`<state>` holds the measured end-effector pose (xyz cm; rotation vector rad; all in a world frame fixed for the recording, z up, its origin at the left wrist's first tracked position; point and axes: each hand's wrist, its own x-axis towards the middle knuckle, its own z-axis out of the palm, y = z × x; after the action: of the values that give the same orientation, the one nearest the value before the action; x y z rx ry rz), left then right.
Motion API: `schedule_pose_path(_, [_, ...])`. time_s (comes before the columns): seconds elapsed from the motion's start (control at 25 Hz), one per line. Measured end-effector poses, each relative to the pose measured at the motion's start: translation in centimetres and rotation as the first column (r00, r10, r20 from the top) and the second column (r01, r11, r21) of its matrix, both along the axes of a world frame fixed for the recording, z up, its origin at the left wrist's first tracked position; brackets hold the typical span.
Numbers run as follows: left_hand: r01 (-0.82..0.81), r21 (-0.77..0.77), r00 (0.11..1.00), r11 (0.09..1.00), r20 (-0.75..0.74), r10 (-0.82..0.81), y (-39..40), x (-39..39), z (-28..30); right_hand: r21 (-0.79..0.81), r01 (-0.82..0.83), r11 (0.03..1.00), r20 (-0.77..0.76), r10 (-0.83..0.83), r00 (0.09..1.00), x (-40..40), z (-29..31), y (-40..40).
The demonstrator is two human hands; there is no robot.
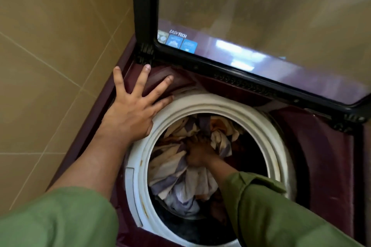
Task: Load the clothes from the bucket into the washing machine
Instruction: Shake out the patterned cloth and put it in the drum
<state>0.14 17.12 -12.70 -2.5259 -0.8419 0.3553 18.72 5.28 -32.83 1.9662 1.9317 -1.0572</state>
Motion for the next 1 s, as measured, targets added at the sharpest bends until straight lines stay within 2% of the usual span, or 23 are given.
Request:
schedule_pose_path(0.2, [-0.026,-0.012,0.999,1.0,-0.037,0.026,-0.1,0.2,0.2,-0.07,0.061,0.996,0.003,-0.061,0.998,-0.1,3.6,-0.8])
schedule_pose_path(0.32, [-0.028,-0.033,0.999,0.999,-0.044,0.027,-0.2,0.3,0.4,-0.045,0.091,0.995,-0.077,-0.094,0.993,-0.6,6.3,-0.9])
schedule_pose_path(0.48, [-0.023,-0.059,0.999,0.998,-0.046,0.02,-0.1,0.4,0.6,-0.045,0.025,0.999,-0.178,-0.033,0.983,-0.3,10.8,-1.6])
schedule_pose_path(0.56, [-0.026,-0.067,0.999,0.997,-0.033,0.024,-0.1,0.3,0.8,-0.078,0.045,0.996,-0.11,-0.053,0.993,0.1,12.5,-2.2])
schedule_pose_path(0.68, [-0.046,-0.099,0.999,0.994,0.022,0.049,-0.2,0.4,1.6,-0.095,0.171,0.981,0.043,-0.168,0.985,1.5,15.1,-2.7])
schedule_pose_path(0.84, [0.007,-0.212,0.998,0.977,0.059,0.005,-0.8,0.1,3.3,0.061,0.278,0.959,0.047,-0.281,0.958,3.1,19.7,-2.5])
schedule_pose_path(1.0, [0.026,-0.315,0.968,0.949,0.243,0.054,-0.9,2.4,7.2,0.311,0.277,0.909,-0.009,-0.289,0.957,5.0,26.7,-1.2])
